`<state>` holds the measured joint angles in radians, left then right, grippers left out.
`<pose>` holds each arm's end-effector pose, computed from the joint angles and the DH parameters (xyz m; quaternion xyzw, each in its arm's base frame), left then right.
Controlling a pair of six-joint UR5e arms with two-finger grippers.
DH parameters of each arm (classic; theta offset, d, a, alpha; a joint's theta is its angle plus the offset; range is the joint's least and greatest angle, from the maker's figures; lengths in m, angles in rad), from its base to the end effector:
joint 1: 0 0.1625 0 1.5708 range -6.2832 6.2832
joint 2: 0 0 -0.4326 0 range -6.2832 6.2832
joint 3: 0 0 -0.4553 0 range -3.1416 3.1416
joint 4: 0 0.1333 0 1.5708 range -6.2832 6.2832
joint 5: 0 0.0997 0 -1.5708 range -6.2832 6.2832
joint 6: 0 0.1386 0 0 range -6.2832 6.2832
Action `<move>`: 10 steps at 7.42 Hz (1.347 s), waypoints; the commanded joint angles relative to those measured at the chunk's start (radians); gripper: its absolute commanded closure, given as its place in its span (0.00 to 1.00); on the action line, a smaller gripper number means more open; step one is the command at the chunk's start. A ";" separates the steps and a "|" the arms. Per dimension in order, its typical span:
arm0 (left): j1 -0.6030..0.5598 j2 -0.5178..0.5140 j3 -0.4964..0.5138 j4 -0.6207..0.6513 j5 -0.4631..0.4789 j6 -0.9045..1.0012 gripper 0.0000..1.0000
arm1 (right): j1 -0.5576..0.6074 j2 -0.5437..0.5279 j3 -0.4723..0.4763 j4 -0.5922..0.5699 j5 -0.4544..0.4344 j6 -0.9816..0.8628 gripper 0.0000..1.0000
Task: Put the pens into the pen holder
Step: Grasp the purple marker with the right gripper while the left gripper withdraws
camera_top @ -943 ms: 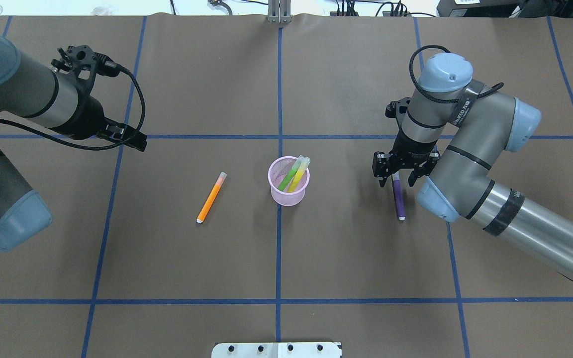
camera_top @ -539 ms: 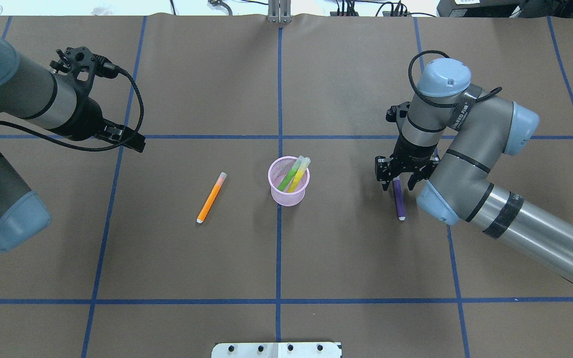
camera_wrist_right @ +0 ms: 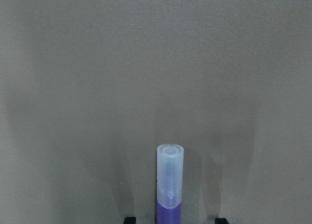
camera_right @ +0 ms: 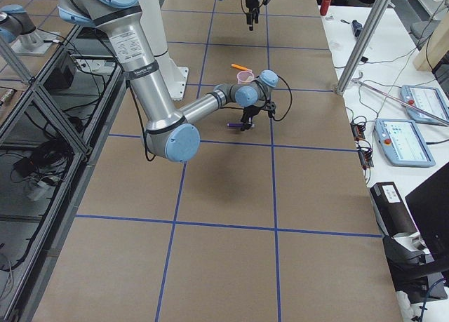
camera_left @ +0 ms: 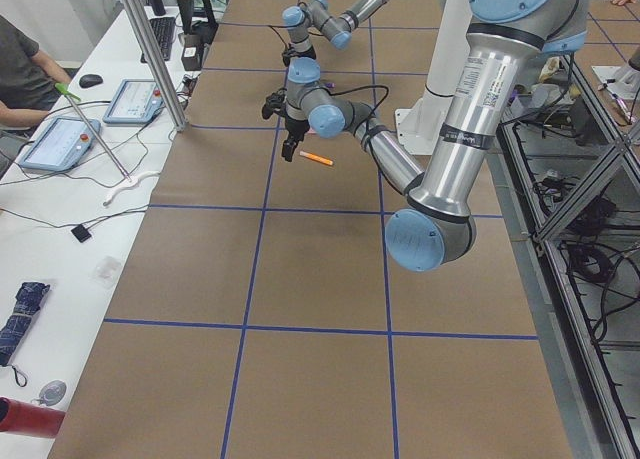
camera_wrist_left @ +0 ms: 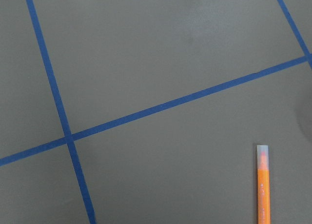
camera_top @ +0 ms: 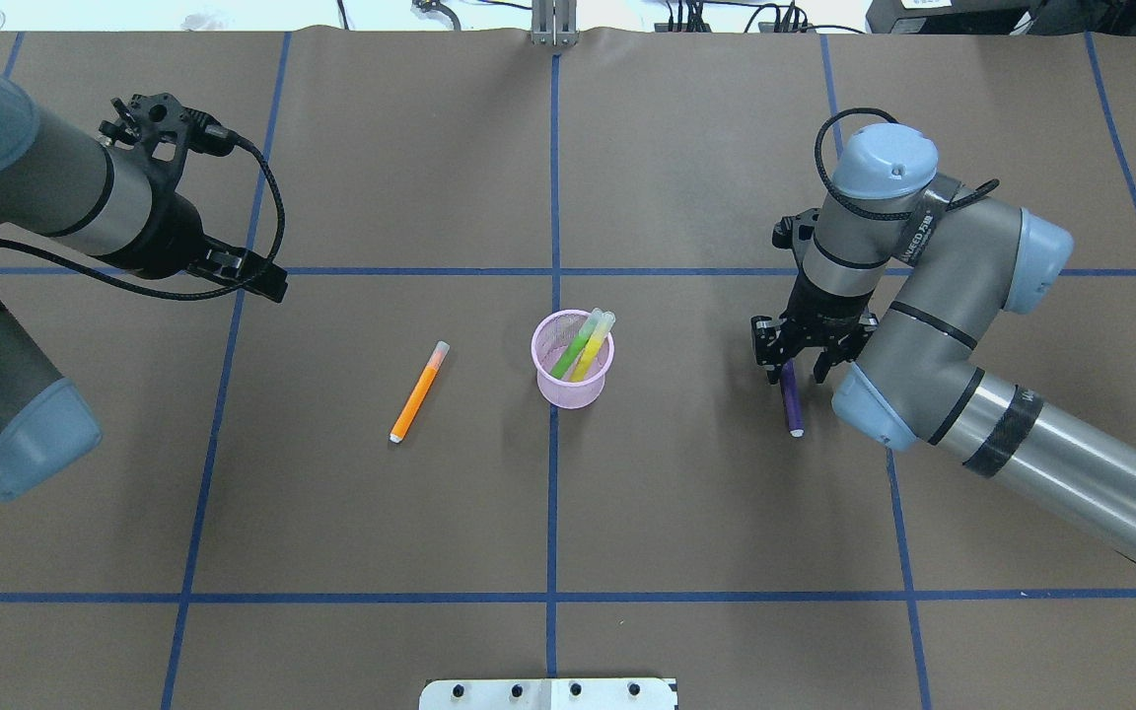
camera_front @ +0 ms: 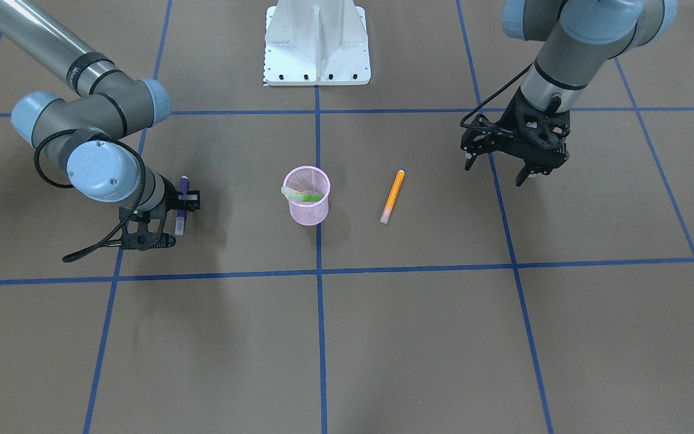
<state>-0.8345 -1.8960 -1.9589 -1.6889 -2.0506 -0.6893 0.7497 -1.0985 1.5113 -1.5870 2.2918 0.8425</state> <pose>0.3788 -0.5212 0.2837 0.1546 0.4210 0.1168 0.8861 -0.5175 -0.5390 0.4226 -0.1315 -0.3692 -0.0597 0.9181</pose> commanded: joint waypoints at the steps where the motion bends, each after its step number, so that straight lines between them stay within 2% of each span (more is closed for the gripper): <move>1: 0.000 0.000 -0.002 0.000 0.000 0.001 0.01 | -0.001 0.000 0.000 0.001 0.000 0.001 0.83; 2: -0.002 0.000 -0.002 0.000 -0.002 0.001 0.01 | -0.001 0.000 0.000 0.001 0.000 0.001 1.00; 5: -0.002 0.000 -0.002 0.000 -0.003 0.001 0.01 | 0.010 0.012 0.018 0.001 0.009 0.003 1.00; 6: -0.002 0.000 -0.003 0.000 -0.003 0.001 0.01 | 0.013 0.012 0.077 -0.001 0.006 0.038 1.00; 7: -0.006 0.000 -0.003 -0.001 -0.005 0.001 0.01 | 0.010 0.008 0.165 0.004 -0.039 0.169 1.00; 9: -0.017 0.002 -0.015 -0.003 -0.005 0.001 0.01 | -0.067 0.012 0.318 0.008 -0.299 0.417 1.00; 10: -0.023 0.008 -0.017 -0.005 -0.005 0.001 0.01 | -0.137 0.040 0.366 0.009 -0.465 0.554 1.00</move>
<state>-0.8502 -1.8934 -1.9724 -1.6917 -2.0559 -0.6888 0.6873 -1.0812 1.8016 -1.5797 2.0174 1.2210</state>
